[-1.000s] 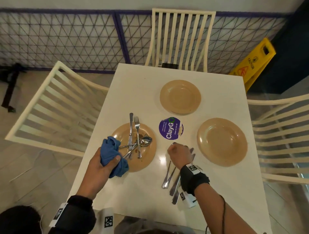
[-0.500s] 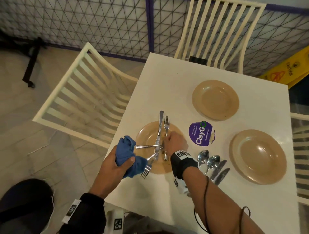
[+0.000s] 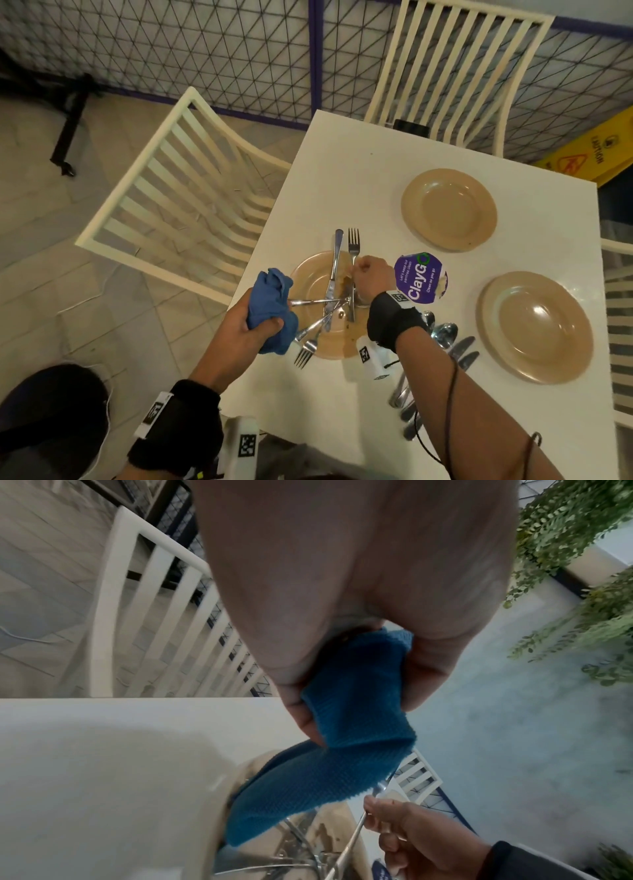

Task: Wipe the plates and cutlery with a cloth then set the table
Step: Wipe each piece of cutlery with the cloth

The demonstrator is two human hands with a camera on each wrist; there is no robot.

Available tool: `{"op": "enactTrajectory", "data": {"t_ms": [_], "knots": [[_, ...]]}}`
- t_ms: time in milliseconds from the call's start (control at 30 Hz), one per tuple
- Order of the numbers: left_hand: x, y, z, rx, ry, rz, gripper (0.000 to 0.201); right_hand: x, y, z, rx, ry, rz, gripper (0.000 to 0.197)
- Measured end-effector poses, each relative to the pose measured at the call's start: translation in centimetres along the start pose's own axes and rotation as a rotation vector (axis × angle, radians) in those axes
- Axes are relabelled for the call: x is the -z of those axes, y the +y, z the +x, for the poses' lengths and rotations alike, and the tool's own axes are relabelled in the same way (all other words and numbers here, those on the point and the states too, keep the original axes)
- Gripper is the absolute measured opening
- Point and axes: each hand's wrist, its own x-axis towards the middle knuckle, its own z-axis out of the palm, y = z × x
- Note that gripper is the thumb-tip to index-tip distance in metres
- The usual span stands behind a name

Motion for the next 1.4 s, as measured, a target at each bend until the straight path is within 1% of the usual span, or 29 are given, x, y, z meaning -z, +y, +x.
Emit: {"op": "enactTrajectory", "data": {"t_ms": [100,233,333,433,500,567,600,667,733,800,900,967,1000,1067,1133,1167,1200,1267,1300,1367,1400], "knots": [[-1.4,1.9,0.6,-0.030,-0.093,0.003,0.045,2.1,0.2,-1.2,0.050,0.069,0.173,0.015],[-4.7,4.4,1.8,-0.051,-0.158,0.009,0.052,4.7,0.0,-3.4,0.155,0.100,0.417,0.009],[-7.8,5.6,2.6,-0.062,-0.212,0.044,0.046,6.2,-0.2,-5.0,0.193,0.087,0.627,0.013],[-10.3,5.8,2.9,-0.094,-0.253,0.103,0.039,7.6,-0.3,-6.4,0.230,0.076,0.726,0.013],[-11.6,5.6,2.7,-0.142,-0.230,0.179,0.029,8.4,-0.1,-7.3,0.232,0.062,0.771,0.011],[-12.7,5.4,2.3,-0.172,-0.168,0.241,0.012,9.3,0.5,-8.0,0.216,0.042,0.828,0.009],[-13.1,5.4,2.1,-0.194,-0.136,0.277,0.007,9.8,0.8,-8.3,0.206,0.037,0.865,0.008],[-14.0,5.3,1.6,-0.246,-0.067,0.342,0.009,10.5,1.6,-8.7,0.186,0.031,0.940,0.008],[-14.8,5.1,0.9,-0.272,-0.011,0.343,0.014,11.0,2.1,-9.1,0.169,0.020,0.980,0.009],[-15.1,4.6,0.4,-0.254,-0.023,0.318,0.015,11.3,2.2,-9.6,0.163,0.011,1.014,0.011],[-14.1,3.8,-0.5,-0.187,-0.166,0.229,0.009,11.7,2.1,-9.9,0.149,0.005,1.052,0.010],[-13.2,3.5,-1.1,-0.177,-0.207,0.202,0.009,11.5,2.1,-10.2,0.144,-0.017,1.058,0.009],[-12.9,3.5,-1.1,-0.179,-0.182,0.208,0.012,11.4,2.1,-10.5,0.141,-0.033,1.058,0.008],[-13.0,3.7,-0.9,-0.175,-0.108,0.264,0.025,11.1,2.1,-10.9,0.139,-0.050,1.048,0.010],[-13.5,3.8,-1.3,-0.174,-0.090,0.303,0.033,11.3,2.4,-11.4,0.139,-0.048,1.061,0.012],[-16.2,5.1,-2.9,-0.208,-0.115,0.324,0.032,13.7,4.4,-12.4,0.177,-0.019,1.068,0.013],[-15.7,5.0,-3.0,-0.191,-0.154,0.329,0.028,13.8,4.4,-12.4,0.189,-0.016,1.064,0.013],[-14.2,5.1,-3.0,-0.157,-0.284,0.343,0.021,14.3,4.4,-12.3,0.184,0.022,1.059,0.012],[-13.2,5.1,-2.9,-0.147,-0.330,0.361,0.022,14.5,4.5,-12.4,0.185,0.050,1.052,0.011],[-11.4,5.2,-3.1,-0.146,-0.349,0.386,0.023,15.3,4.8,-12.5,0.193,0.072,1.052,0.010],[-10.9,5.6,-3.3,-0.157,-0.330,0.376,0.020,15.7,4.9,-12.6,0.200,0.069,1.061,0.009]]}}
